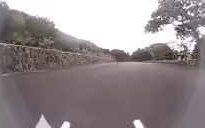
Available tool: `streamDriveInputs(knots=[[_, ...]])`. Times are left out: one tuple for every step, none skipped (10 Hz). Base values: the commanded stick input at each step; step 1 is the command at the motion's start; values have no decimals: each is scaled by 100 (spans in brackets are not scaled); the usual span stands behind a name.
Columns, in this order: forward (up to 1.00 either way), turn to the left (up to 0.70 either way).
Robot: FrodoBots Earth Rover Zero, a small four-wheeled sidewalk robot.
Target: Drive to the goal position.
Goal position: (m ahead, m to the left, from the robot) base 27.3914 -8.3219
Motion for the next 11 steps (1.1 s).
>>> streamDriveInputs(knots=[[50,0],[50,0],[50,0],[50,0],[50,0],[50,0],[50,0],[50,0],[50,0],[50,0],[50,0]])
